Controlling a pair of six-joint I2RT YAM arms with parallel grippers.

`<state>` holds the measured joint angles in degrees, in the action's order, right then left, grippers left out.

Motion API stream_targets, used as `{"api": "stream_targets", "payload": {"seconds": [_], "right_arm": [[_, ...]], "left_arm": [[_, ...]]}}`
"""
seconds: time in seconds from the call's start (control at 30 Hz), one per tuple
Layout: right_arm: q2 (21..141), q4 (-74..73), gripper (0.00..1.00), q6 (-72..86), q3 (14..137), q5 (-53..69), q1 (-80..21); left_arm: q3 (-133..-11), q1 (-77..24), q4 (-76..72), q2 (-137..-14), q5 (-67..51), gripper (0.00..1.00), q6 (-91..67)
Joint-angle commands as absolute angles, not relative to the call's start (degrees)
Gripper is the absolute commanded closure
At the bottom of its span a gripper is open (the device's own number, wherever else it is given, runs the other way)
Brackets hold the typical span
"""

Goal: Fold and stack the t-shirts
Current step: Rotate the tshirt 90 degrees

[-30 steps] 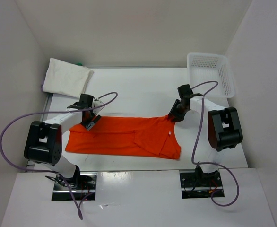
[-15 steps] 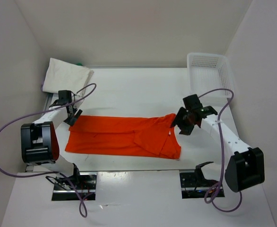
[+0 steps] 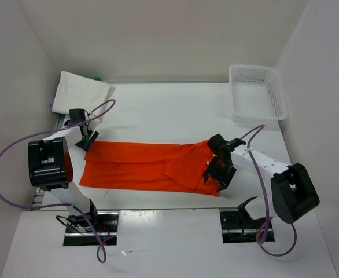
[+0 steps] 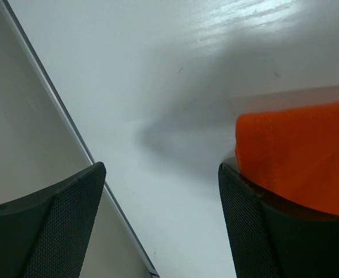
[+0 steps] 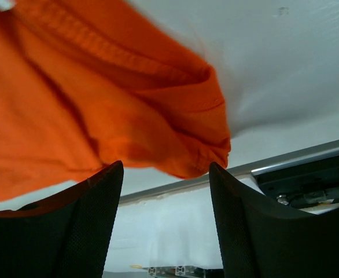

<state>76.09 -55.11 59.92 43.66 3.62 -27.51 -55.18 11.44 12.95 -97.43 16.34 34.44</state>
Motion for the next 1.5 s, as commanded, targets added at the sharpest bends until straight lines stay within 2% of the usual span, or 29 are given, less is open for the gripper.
{"api": "stream_targets", "payload": {"seconds": [0.0, 0.1, 0.23, 0.27, 0.33, 0.37, 0.43, 0.6, 0.77, 1.03, 1.17, 1.23, 1.27, 1.33, 1.37, 1.47], "right_arm": [[76.64, -52.48, 0.35, 64.07, 41.48, 1.93, -27.77], [79.79, -48.61, 0.39, 64.78, 39.99, 1.93, -27.16], [85.67, -44.92, 0.53, 63.90, 41.12, 1.93, -27.16], [86.74, -44.30, 0.64, 63.29, 41.13, 1.93, -27.16], [89.28, -43.77, 0.76, 62.50, 42.53, 0.54, -27.16], [89.99, -43.07, 0.88, 61.88, 43.41, 0.01, -26.46], [91.40, -42.28, 1.00, 60.47, 44.98, -1.31, -25.84], [100.18, -42.36, 1.00, 55.12, 56.05, -6.58, -25.05], [110.97, -44.91, 1.00, 48.09, 75.29, -13.44, -25.05], [129.53, -49.56, 1.00, 37.80, 106.23, -21.61, -25.05], [141.91, -52.99, 1.00, 31.66, 126.42, -24.34, -23.82], [154.02, -59.10, 0.97, 25.25, 147.31, -26.01, -23.82], [158.34, -60.54, 0.91, 23.48, 156.61, -26.80, -23.82], [160.83, -57.41, 0.79, 22.25, 163.29, -22.60, -22.32], [161.36, -56.09, 0.60, 21.54, 166.09, -23.37, -22.32], [158.22, -55.11, 0.29, 18.55, 166.11, -21.80, -20.93]], "left_arm": [[-56.25, 11.87, 10.90, -99.40, 13.45, 0.16, 34.37], [-56.25, 12.65, 10.90, -100.11, 13.97, 0.17, 34.37], [-55.63, 15.29, 13.27, -100.11, 12.49, 0.17, 34.89], [-56.33, 15.90, 13.79, -100.11, 12.48, 0.17, 34.89], [-56.95, 16.96, 15.46, -100.11, 10.82, 0.17, 34.89], [-56.95, 17.75, 16.08, -100.11, 10.81, 0.17, 34.89], [-57.57, 18.54, 17.75, -99.59, 10.11, 0.18, 34.89], [-57.57, 23.54, 23.11, -97.65, 6.60, 0.18, 34.89], [-57.57, 28.20, 28.02, -94.14, 5.98, 0.18, 36.65], [-61.43, 28.21, 35.06, -92.11, 4.92, 0.18, 36.65], [-61.35, 22.60, 36.91, -90.97, 6.24, 0.18, 38.49], [-60.82, 18.12, 38.14, -89.92, 6.94, 0.17, 39.02], [-60.82, 16.71, 38.75, -89.91, 6.94, 0.17, 39.02], [-60.82, 13.46, 39.28, -90.43, 6.94, 0.16, 37.45], [-61.34, 12.58, 39.29, -91.66, 6.94, 0.16, 35.70], [-62.57, 10.03, 40.34, -93.16, 5.37, 0.16, 33.58]]}}
